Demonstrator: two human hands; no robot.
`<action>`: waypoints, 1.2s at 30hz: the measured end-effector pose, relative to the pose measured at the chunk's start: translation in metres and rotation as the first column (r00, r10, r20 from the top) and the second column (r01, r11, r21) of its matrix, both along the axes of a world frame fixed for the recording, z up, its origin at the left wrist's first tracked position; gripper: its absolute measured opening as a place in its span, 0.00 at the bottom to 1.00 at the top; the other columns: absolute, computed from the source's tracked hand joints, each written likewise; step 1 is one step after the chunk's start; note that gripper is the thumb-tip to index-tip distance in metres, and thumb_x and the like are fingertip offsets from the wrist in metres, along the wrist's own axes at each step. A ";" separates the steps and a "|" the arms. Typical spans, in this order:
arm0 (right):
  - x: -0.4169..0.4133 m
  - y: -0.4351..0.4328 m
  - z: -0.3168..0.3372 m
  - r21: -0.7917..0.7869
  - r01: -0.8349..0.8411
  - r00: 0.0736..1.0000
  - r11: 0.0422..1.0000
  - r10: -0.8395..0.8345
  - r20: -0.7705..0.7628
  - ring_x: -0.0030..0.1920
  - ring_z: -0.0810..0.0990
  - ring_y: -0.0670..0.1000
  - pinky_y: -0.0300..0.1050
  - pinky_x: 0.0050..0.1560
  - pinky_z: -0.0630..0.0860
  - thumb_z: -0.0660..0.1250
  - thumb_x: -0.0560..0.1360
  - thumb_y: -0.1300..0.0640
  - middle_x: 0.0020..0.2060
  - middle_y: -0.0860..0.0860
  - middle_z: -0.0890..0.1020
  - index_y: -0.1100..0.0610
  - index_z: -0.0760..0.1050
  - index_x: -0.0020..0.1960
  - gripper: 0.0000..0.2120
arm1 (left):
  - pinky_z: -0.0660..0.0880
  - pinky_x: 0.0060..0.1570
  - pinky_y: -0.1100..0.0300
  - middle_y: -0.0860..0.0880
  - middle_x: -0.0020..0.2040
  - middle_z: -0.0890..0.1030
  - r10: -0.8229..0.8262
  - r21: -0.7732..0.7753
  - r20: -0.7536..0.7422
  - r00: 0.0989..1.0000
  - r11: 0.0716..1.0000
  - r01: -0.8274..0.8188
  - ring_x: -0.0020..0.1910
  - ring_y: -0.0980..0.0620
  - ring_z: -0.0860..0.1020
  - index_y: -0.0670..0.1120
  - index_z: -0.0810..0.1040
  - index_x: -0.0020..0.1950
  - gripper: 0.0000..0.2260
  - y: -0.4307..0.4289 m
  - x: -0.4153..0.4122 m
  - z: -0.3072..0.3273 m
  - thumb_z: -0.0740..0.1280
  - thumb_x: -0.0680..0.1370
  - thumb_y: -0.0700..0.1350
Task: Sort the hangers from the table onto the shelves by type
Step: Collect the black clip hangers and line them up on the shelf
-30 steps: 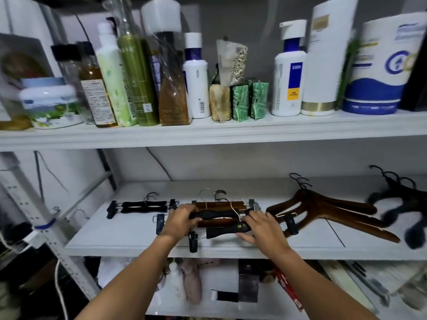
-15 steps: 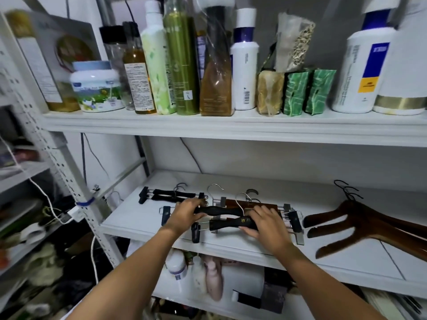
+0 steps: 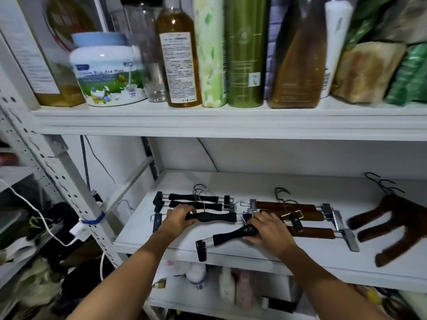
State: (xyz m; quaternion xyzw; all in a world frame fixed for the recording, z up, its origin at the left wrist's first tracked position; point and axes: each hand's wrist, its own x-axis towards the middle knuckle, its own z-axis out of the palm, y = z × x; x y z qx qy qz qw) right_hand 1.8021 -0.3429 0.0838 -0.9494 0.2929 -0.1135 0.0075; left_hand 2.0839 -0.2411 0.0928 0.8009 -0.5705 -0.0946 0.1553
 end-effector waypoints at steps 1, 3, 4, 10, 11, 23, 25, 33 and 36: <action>0.010 0.002 -0.003 0.006 0.003 1.000 1.000 -0.003 -0.013 0.66 0.70 0.49 0.46 0.68 0.61 0.51 0.74 0.31 0.65 0.49 0.74 0.50 0.72 0.65 0.30 | 0.69 0.60 0.56 0.47 0.58 0.78 -0.016 0.012 -0.003 1.000 1.000 0.016 0.58 0.48 0.74 0.46 0.77 0.60 0.14 0.000 0.012 -0.002 0.69 0.76 0.48; 0.029 0.007 -0.009 0.024 0.017 0.999 1.000 -0.017 -0.031 0.66 0.71 0.49 0.46 0.69 0.61 0.48 0.72 0.30 0.64 0.49 0.75 0.50 0.72 0.64 0.32 | 0.69 0.59 0.57 0.46 0.57 0.78 -0.046 0.035 -0.018 0.999 0.998 0.047 0.57 0.48 0.74 0.45 0.77 0.59 0.14 -0.002 0.033 -0.006 0.69 0.76 0.47; 0.038 0.009 -0.012 0.038 0.028 0.999 0.999 -0.027 -0.031 0.66 0.71 0.49 0.46 0.69 0.61 0.48 0.71 0.30 0.63 0.49 0.75 0.50 0.72 0.64 0.33 | 0.69 0.58 0.58 0.46 0.57 0.78 -0.059 0.046 -0.026 0.998 0.997 0.061 0.57 0.49 0.75 0.45 0.77 0.59 0.13 -0.003 0.043 -0.008 0.69 0.76 0.47; 0.077 0.020 -0.024 0.086 0.088 0.996 0.992 -0.087 -0.012 0.61 0.75 0.51 0.49 0.65 0.67 0.51 0.72 0.32 0.58 0.49 0.78 0.50 0.74 0.61 0.31 | 0.68 0.53 0.63 0.46 0.55 0.78 -0.112 0.041 -0.098 0.989 0.992 0.116 0.56 0.49 0.75 0.44 0.79 0.57 0.14 -0.020 0.082 -0.032 0.71 0.74 0.47; 0.081 0.022 -0.025 0.094 0.088 0.996 0.992 -0.088 -0.004 0.59 0.75 0.51 0.49 0.64 0.67 0.53 0.72 0.33 0.56 0.50 0.78 0.51 0.75 0.60 0.29 | 0.68 0.53 0.63 0.46 0.55 0.79 -0.127 0.039 -0.109 0.986 0.991 0.132 0.56 0.48 0.75 0.44 0.79 0.57 0.14 -0.024 0.083 -0.035 0.71 0.74 0.47; 0.108 0.027 -0.025 0.026 0.112 0.994 0.993 -0.111 -0.023 0.59 0.75 0.50 0.49 0.64 0.69 0.57 0.75 0.34 0.56 0.50 0.78 0.54 0.75 0.58 0.26 | 0.72 0.56 0.59 0.47 0.56 0.78 -0.167 -0.033 -0.154 0.974 0.986 0.164 0.55 0.50 0.76 0.45 0.77 0.60 0.15 -0.029 0.092 -0.047 0.71 0.74 0.45; 0.116 0.028 -0.025 0.001 0.115 0.993 0.993 -0.115 -0.024 0.57 0.76 0.49 0.47 0.61 0.69 0.56 0.75 0.33 0.55 0.50 0.79 0.54 0.76 0.57 0.26 | 0.73 0.57 0.57 0.47 0.55 0.78 -0.193 -0.074 -0.178 0.965 0.980 0.183 0.55 0.50 0.76 0.45 0.77 0.60 0.15 -0.026 0.098 -0.045 0.70 0.75 0.45; 0.159 0.036 -0.027 0.040 0.209 0.978 0.977 -0.208 -0.024 0.61 0.72 0.50 0.48 0.62 0.67 0.56 0.76 0.33 0.60 0.50 0.76 0.53 0.73 0.62 0.27 | 0.69 0.60 0.56 0.46 0.61 0.76 -0.247 -0.131 -0.095 0.964 0.963 0.234 0.60 0.49 0.72 0.44 0.74 0.65 0.15 -0.026 0.101 -0.030 0.62 0.80 0.48; 0.176 0.043 -0.032 0.074 0.254 0.967 0.964 -0.253 -0.022 0.61 0.71 0.51 0.48 0.60 0.67 0.56 0.76 0.34 0.60 0.50 0.75 0.54 0.72 0.62 0.26 | 0.66 0.64 0.55 0.48 0.67 0.73 -0.259 -0.075 -0.009 0.966 0.963 0.258 0.65 0.49 0.70 0.46 0.70 0.69 0.18 -0.021 0.098 -0.036 0.59 0.81 0.51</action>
